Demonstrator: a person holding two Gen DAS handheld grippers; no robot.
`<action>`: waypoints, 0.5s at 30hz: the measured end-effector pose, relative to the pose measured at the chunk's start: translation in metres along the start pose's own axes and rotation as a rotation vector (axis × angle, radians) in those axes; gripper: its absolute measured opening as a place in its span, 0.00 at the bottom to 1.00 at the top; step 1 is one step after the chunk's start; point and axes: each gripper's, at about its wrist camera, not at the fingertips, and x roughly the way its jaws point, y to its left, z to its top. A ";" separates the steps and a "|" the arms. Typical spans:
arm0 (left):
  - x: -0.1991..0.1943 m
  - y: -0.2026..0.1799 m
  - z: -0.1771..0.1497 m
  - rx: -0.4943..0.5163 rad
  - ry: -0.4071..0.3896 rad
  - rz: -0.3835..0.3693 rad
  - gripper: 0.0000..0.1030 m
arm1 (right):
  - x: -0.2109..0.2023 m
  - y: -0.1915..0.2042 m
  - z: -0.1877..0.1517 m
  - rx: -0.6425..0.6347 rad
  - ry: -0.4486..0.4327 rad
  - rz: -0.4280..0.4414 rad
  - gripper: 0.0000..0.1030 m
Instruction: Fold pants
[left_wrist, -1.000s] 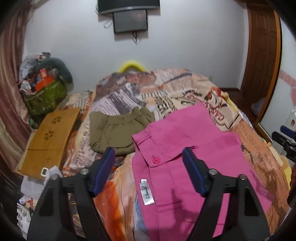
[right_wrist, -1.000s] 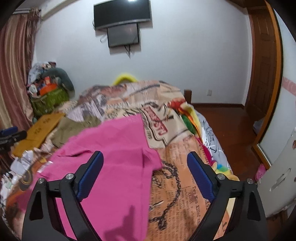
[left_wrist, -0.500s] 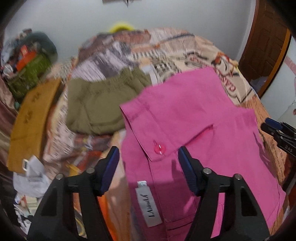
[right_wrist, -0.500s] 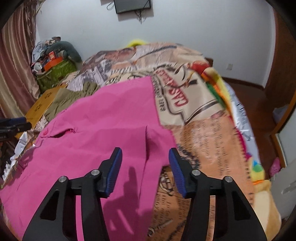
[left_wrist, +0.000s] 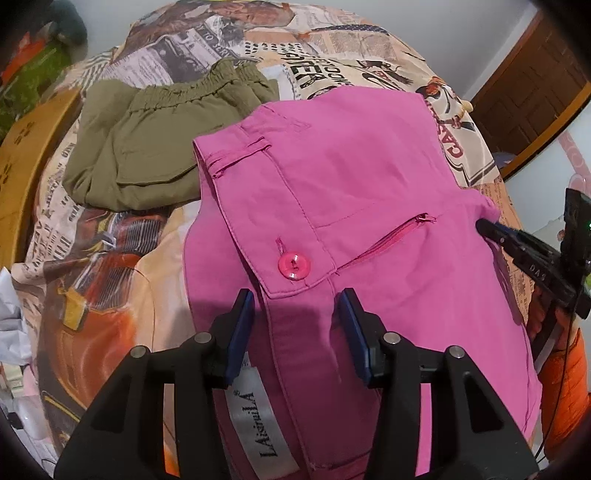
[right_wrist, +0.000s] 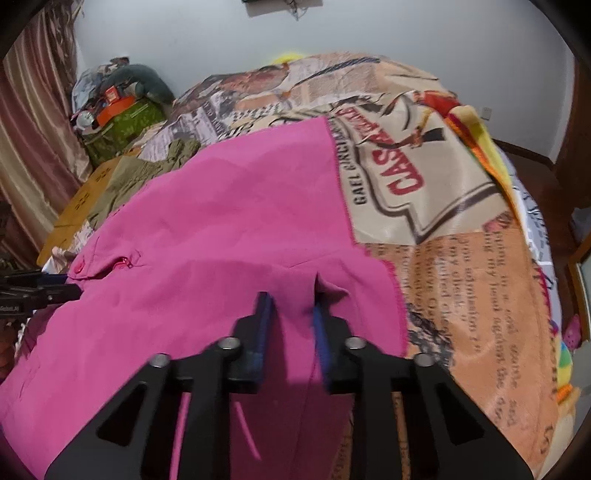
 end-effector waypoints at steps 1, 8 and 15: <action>0.000 0.001 0.000 0.002 -0.004 0.003 0.47 | 0.002 0.001 0.000 -0.004 0.005 0.001 0.08; 0.002 -0.006 -0.002 0.052 -0.035 0.087 0.48 | 0.006 -0.001 -0.005 -0.025 0.007 -0.027 0.04; 0.005 -0.014 -0.005 0.123 -0.072 0.242 0.48 | 0.020 -0.001 -0.005 -0.041 0.041 -0.105 0.03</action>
